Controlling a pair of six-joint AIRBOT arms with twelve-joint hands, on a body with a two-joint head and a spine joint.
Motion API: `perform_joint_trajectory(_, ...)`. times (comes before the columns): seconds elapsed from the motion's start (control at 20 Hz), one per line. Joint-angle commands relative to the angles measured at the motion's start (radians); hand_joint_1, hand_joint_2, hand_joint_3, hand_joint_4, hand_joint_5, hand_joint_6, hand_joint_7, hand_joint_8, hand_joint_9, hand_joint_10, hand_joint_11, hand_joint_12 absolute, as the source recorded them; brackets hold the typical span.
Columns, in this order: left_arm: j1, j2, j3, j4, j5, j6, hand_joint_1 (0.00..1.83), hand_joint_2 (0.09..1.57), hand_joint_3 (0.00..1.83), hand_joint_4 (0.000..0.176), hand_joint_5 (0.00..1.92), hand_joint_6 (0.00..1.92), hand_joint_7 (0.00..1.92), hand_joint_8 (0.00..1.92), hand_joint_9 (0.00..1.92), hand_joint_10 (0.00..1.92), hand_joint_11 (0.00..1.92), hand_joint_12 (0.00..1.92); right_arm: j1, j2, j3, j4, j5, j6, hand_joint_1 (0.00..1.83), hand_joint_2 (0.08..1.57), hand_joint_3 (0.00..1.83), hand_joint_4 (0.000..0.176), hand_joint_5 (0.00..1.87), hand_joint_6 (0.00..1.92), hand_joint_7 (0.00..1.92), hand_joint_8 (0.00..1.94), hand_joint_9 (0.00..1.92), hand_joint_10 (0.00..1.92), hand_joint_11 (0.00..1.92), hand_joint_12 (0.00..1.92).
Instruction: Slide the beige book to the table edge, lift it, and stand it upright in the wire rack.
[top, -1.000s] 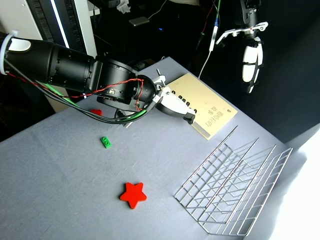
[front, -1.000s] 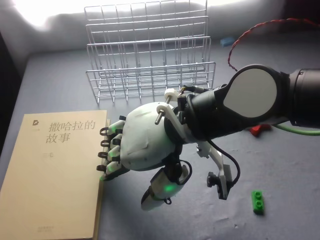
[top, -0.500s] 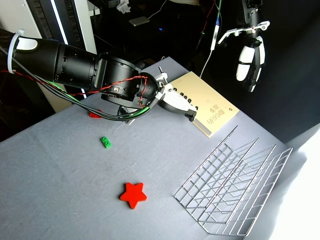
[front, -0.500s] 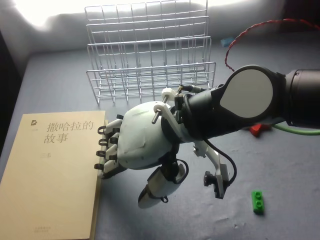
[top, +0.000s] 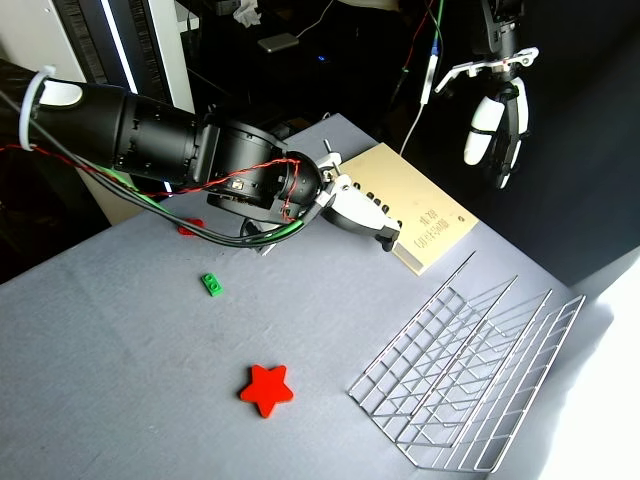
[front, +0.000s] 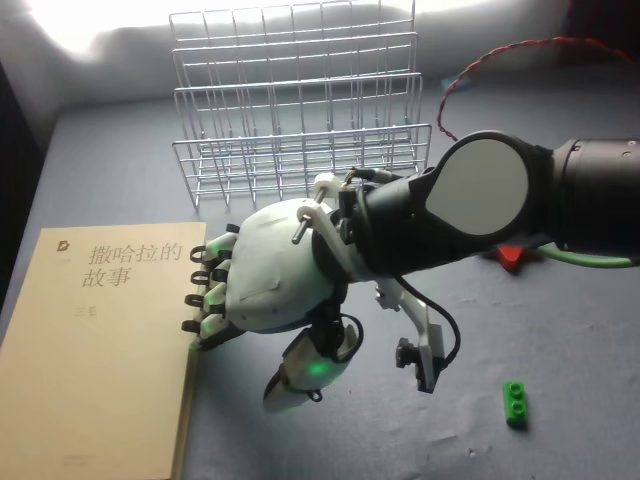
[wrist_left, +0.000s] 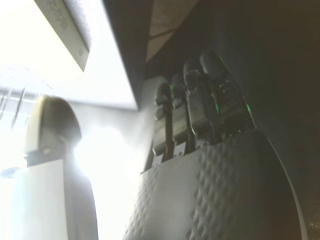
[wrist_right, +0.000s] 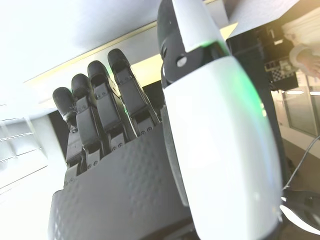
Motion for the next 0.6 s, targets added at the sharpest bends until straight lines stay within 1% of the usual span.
perform_joint_trajectory(0.0,-0.007,0.005,0.008,0.000,-0.057,-0.005,0.75,1.06,0.00,0.000,0.30,0.00,0.27,0.00,0.29,0.00,0.00,0.81,0.005,-0.001,-0.001,0.023,-0.055,0.004,0.17,1.20,0.00,0.000,0.28,0.00,0.29,0.01,0.29,0.01,0.00,0.85)
perform_joint_trajectory(0.05,-0.006,0.005,0.009,0.000,-0.057,-0.005,0.75,1.06,0.00,0.000,0.30,0.00,0.27,0.00,0.29,0.00,0.00,0.81,0.006,-0.004,-0.001,0.023,-0.054,0.003,0.17,1.20,0.00,0.000,0.28,0.00,0.29,0.01,0.29,0.01,0.00,0.85)
perform_joint_trajectory(0.1,-0.006,0.005,0.010,0.000,-0.057,-0.005,0.74,1.06,0.00,0.000,0.29,0.00,0.28,0.00,0.29,0.00,0.00,0.74,0.008,-0.007,-0.001,0.023,-0.055,0.004,0.17,1.20,0.00,0.000,0.28,0.00,0.28,0.00,0.28,0.00,0.00,0.82)
perform_joint_trajectory(0.15,-0.006,0.005,0.012,0.000,-0.057,-0.005,0.77,1.04,0.00,0.000,0.32,0.01,0.29,0.01,0.29,0.00,0.00,0.68,0.009,-0.008,-0.001,0.023,-0.056,0.004,0.22,1.20,0.00,0.000,0.27,0.00,0.26,0.00,0.27,0.00,0.00,0.78)
perform_joint_trajectory(0.2,-0.006,0.004,0.014,0.000,-0.057,-0.005,0.77,1.04,0.00,0.000,0.32,0.01,0.29,0.01,0.29,0.00,0.00,0.68,0.009,-0.008,-0.001,0.023,-0.056,0.004,0.22,1.20,0.00,0.000,0.27,0.00,0.26,0.00,0.27,0.00,0.00,0.78)
perform_joint_trajectory(0.25,-0.006,0.002,0.016,0.000,-0.057,-0.005,0.81,1.02,0.00,0.000,0.33,0.01,0.31,0.01,0.30,0.01,0.00,0.72,0.008,-0.009,0.000,0.023,-0.057,0.004,0.23,1.20,0.00,0.000,0.28,0.00,0.27,0.00,0.27,0.00,0.00,0.76)
perform_joint_trajectory(0.3,-0.006,0.002,0.017,0.000,-0.057,-0.005,0.81,1.01,0.00,0.000,0.36,0.01,0.32,0.00,0.32,0.01,0.00,0.81,0.008,-0.012,0.005,0.023,-0.057,0.003,0.19,1.20,0.00,0.000,0.30,0.00,0.30,0.01,0.29,0.01,0.00,0.77)
perform_joint_trajectory(0.35,-0.006,0.002,0.018,0.000,-0.057,-0.005,0.81,1.01,0.00,0.000,0.36,0.01,0.32,0.00,0.32,0.01,0.00,0.81,0.008,-0.014,0.011,0.023,-0.056,0.001,0.19,1.20,0.00,0.000,0.30,0.00,0.30,0.01,0.29,0.01,0.00,0.77)
perform_joint_trajectory(0.4,-0.006,0.001,0.022,0.000,-0.057,-0.005,0.75,1.03,0.00,0.000,0.33,0.00,0.32,0.00,0.33,0.00,0.00,0.83,0.008,-0.014,0.015,0.023,-0.056,0.000,0.23,1.19,0.00,0.000,0.31,0.01,0.32,0.01,0.31,0.01,0.00,0.80)
perform_joint_trajectory(0.45,-0.006,0.000,0.024,0.000,-0.057,-0.005,0.75,1.03,0.00,0.000,0.33,0.00,0.32,0.00,0.33,0.00,0.00,0.83,0.008,-0.015,0.016,0.023,-0.060,0.000,0.23,1.19,0.00,0.000,0.31,0.01,0.32,0.01,0.31,0.01,0.00,0.80)
perform_joint_trajectory(0.5,-0.006,-0.003,0.027,0.000,-0.057,-0.005,0.73,1.04,0.00,0.000,0.30,0.00,0.28,0.00,0.32,0.00,0.00,0.81,0.008,-0.018,0.021,0.023,-0.063,0.000,0.20,1.19,0.00,0.000,0.28,0.00,0.29,0.00,0.29,0.00,0.00,0.75)
perform_joint_trajectory(0.55,-0.006,-0.004,0.029,0.000,-0.057,-0.005,0.73,1.04,0.00,0.000,0.30,0.00,0.28,0.00,0.33,0.00,0.00,0.84,0.008,-0.020,0.023,0.023,-0.063,0.000,0.21,1.19,0.00,0.000,0.27,0.00,0.28,0.00,0.28,0.00,0.00,0.70)
